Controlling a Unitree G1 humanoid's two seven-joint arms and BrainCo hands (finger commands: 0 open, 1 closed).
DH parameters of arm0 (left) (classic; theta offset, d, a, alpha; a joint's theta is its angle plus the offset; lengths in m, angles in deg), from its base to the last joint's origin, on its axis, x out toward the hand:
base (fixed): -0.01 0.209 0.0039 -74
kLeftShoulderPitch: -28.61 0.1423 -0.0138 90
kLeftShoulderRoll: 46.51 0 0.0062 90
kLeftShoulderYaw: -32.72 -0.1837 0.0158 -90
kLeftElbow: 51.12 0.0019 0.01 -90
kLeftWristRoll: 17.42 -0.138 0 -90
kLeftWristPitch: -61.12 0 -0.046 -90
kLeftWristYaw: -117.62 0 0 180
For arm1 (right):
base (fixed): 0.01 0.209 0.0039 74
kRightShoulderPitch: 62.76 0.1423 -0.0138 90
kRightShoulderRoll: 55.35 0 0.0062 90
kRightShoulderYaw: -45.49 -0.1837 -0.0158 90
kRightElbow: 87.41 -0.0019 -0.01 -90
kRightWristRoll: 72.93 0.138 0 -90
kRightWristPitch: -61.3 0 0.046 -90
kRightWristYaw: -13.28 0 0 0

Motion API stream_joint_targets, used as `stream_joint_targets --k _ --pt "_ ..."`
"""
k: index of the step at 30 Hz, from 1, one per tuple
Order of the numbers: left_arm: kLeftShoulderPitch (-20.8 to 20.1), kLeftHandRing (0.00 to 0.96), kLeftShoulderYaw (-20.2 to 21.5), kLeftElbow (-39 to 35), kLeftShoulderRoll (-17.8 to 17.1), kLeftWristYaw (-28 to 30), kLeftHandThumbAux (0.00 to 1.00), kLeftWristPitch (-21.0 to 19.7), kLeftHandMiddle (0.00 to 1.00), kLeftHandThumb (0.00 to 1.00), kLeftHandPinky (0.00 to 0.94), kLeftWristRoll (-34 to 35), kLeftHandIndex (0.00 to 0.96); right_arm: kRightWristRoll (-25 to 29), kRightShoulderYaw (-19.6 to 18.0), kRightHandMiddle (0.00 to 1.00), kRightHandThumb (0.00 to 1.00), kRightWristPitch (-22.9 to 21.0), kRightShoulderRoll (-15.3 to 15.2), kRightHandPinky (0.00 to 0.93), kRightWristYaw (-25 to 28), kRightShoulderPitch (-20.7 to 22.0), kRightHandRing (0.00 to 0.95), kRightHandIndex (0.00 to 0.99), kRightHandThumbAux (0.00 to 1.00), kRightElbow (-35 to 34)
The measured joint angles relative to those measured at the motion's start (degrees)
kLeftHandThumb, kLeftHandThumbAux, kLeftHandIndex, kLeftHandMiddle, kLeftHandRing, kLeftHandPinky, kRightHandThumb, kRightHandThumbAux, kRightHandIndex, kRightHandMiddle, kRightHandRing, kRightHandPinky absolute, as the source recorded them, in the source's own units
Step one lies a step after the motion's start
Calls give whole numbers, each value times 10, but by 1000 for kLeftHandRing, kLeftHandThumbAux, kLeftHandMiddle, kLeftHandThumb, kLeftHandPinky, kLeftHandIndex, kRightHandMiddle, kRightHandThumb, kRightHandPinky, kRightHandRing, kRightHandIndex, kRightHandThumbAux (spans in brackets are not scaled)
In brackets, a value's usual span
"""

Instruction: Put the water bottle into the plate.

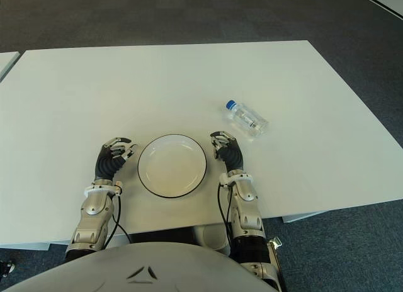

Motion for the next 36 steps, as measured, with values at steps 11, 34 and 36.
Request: stream_joint_targets --k 11,34,36 --pt "0 870 0 0 1 0 723 0 858 700 862 0 437 1 -3 839 702 0 -1 817 3 1 832 437 732 2" --pt "-2 874 0 2 2 0 723 -1 861 701 866 0 437 -350 51 453 676 113 -136 449 -168 85 451 409 735 -27" --pt "-2 874 0 2 2 0 723 -1 861 701 869 0 437 -380 53 271 349 109 -154 305 -177 102 279 248 706 -28"
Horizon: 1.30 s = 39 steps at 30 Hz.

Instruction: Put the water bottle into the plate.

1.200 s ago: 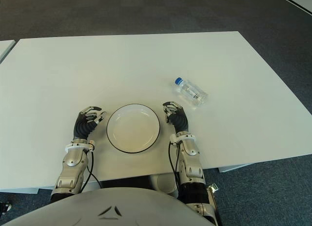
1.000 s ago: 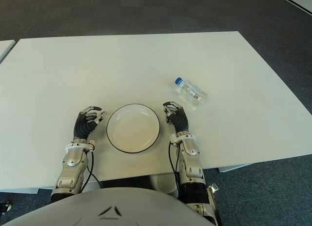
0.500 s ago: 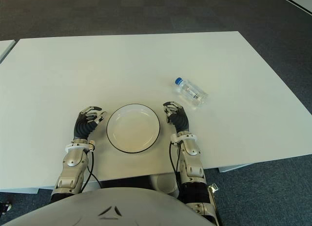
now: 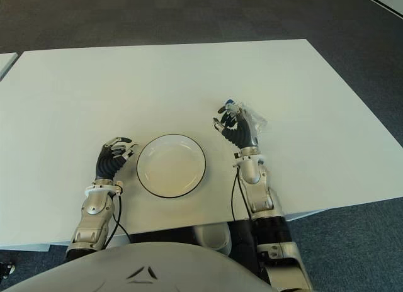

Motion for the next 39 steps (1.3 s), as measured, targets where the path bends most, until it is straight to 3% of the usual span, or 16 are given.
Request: stream_joint_targets --k 3,7,14,25,30,39 --pt "1 874 0 0 1 0 724 0 862 701 869 0 437 -56 10 130 186 -39 -27 156 0 30 134 127 661 2" --pt "2 872 0 -3 1 0 724 -3 862 700 864 0 437 -110 21 40 154 -97 -55 43 12 73 39 40 613 14" --pt "4 877 0 -9 6 -1 724 -7 868 701 872 0 437 -158 38 2 417 -184 -74 2 45 110 2 2 390 3" --pt "8 885 1 -10 6 -5 724 -5 875 701 877 -5 437 -220 64 0 656 -298 -81 0 104 149 0 0 265 -10" --pt "11 881 -1 -9 5 -5 724 3 872 700 871 -6 437 -234 75 0 714 -333 -85 0 111 206 0 0 241 52" --pt "15 880 0 -11 3 -5 724 6 870 700 871 -5 437 -217 94 0 766 -336 -83 0 81 277 0 0 216 214"
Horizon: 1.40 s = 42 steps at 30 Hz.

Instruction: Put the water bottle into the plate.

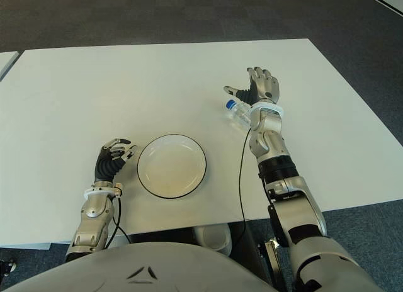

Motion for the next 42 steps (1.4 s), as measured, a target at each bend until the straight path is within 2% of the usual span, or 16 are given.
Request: stream_joint_targets --k 9,19,33,42 --pt "0 875 1 3 -2 0 724 4 866 700 866 0 437 38 19 0 779 33 9 0 -48 43 0 0 215 189" --pt "0 870 1 6 -4 0 724 4 863 700 858 0 437 62 56 0 727 47 29 0 -78 71 0 0 178 320" --pt "-2 872 3 0 -4 0 724 -11 867 702 865 0 437 68 111 0 698 57 53 0 -94 118 0 0 162 430" --pt "-1 873 3 1 -2 0 724 -11 863 702 868 0 437 60 149 0 692 15 75 0 -98 129 0 0 227 456"
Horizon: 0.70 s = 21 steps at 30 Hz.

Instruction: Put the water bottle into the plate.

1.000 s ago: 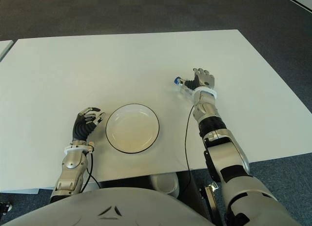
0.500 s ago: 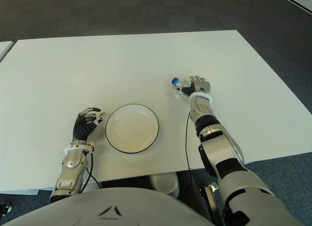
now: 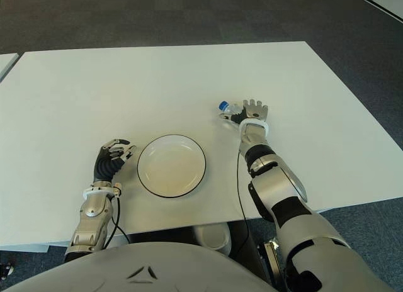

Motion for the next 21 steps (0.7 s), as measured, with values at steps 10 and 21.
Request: stream_joint_targets --k 10,21 --pt "2 881 0 3 0 0 724 7 870 702 876 0 437 -5 25 0 666 -20 6 0 0 0 0 0 258 6" --pt "2 876 0 4 -1 0 724 10 867 701 868 1 437 -7 33 0 683 -22 6 0 -3 0 0 0 330 6"
